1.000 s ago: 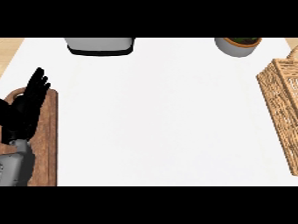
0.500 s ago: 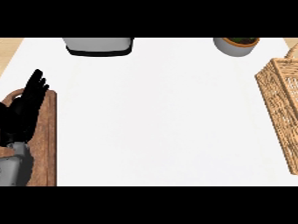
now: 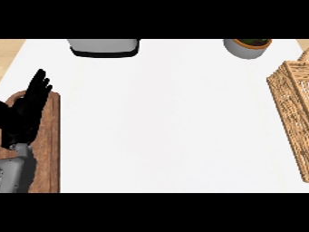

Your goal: Pick the bell pepper from the placemat and place it in the basket

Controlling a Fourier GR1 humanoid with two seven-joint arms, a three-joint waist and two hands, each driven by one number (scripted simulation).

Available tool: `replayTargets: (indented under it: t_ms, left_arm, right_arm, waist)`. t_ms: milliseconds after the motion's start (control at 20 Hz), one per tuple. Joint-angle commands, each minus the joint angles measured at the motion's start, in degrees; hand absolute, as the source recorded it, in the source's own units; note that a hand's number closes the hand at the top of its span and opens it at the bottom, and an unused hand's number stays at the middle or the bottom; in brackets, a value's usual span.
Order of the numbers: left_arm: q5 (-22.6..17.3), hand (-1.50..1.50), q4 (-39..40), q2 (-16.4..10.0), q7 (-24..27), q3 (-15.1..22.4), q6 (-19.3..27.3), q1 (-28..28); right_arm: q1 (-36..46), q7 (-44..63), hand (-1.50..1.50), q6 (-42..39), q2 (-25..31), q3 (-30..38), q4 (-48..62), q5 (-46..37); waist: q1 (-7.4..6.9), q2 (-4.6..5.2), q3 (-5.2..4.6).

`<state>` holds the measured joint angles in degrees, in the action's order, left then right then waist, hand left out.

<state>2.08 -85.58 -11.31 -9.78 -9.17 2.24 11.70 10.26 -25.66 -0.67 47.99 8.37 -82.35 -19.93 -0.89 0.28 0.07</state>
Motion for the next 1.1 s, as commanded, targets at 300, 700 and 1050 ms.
replayTargets:
  t_ms: [300, 700, 1050]
  left_arm:
    - [-0.19, 0.00, -1.55, 0.18, -1.00, -0.11, -0.13, -0.40]
    - [0.74, 0.00, 3.02, -0.39, 0.71, -0.46, -0.10, 1.87]
    - [0.90, 0.00, 6.25, 0.84, 6.87, -0.78, -0.33, -0.31]
  right_arm:
    - [5.84, -9.92, 1.50, 10.20, -5.31, -0.10, 11.22, -12.98]
    - [12.36, -5.88, 1.50, 4.52, -2.60, -5.10, 21.58, -22.09]
    - [16.65, -9.42, 1.50, 6.79, -6.67, -4.28, 30.65, -25.84]
  waist:
    - [0.62, -0.26, -0.06]
    - [0.29, -0.05, -0.06]
    - [0.51, -0.10, -0.06]
